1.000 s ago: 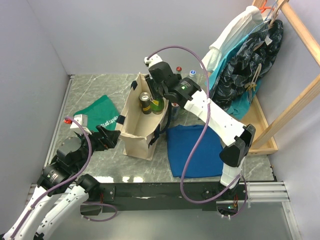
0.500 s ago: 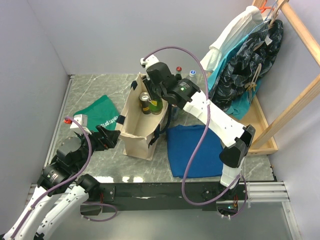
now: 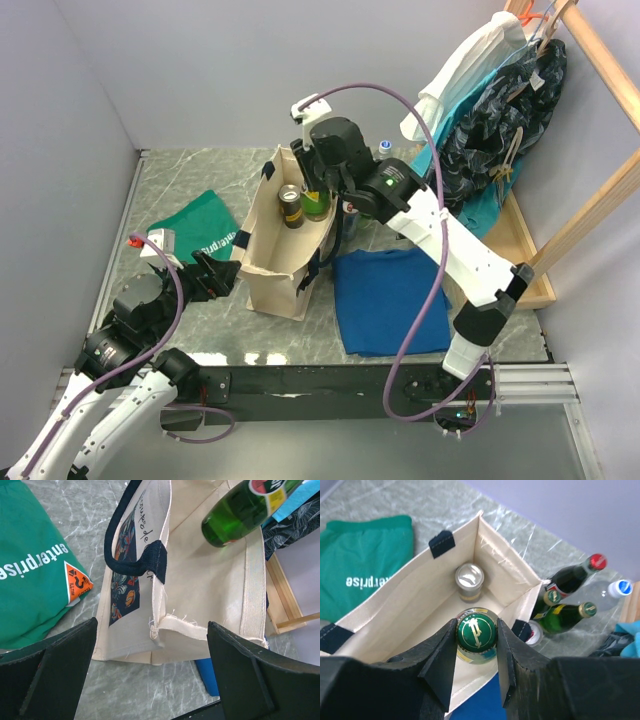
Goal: Take the beverage out of the canvas bag
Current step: Take out the drink from the canvas bag.
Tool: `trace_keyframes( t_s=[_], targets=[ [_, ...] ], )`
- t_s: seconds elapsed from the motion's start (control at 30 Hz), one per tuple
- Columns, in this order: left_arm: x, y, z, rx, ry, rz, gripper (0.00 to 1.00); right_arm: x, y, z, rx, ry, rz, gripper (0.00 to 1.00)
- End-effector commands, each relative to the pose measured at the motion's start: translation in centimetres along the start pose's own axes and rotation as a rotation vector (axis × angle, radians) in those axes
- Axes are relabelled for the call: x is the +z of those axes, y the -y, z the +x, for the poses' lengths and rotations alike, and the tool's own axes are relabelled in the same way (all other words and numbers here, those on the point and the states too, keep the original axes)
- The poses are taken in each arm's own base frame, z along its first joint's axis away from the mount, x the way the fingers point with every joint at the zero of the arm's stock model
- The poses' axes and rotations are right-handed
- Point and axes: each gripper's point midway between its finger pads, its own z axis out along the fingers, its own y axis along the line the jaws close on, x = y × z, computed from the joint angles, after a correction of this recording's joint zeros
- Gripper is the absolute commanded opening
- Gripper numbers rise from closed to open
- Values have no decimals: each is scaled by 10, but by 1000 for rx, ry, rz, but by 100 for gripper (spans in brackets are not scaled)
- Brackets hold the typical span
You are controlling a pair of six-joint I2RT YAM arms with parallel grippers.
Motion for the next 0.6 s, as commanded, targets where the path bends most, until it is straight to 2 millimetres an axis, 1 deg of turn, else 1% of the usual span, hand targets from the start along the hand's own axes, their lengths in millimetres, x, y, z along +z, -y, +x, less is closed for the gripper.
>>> trace_keyframes(
  t_s=[0.0,0.43,0.57],
  targets=[
    [-1,10,-12,5,37,39,96,-56,26,-90,99,323,39,0],
    [-1,9,-12,6,38,36,96,-70,35,-104,115,389,58,0],
    [0,10,-12,6,37,37,96,-73,36,-104,119,400,61,0]
  ],
)
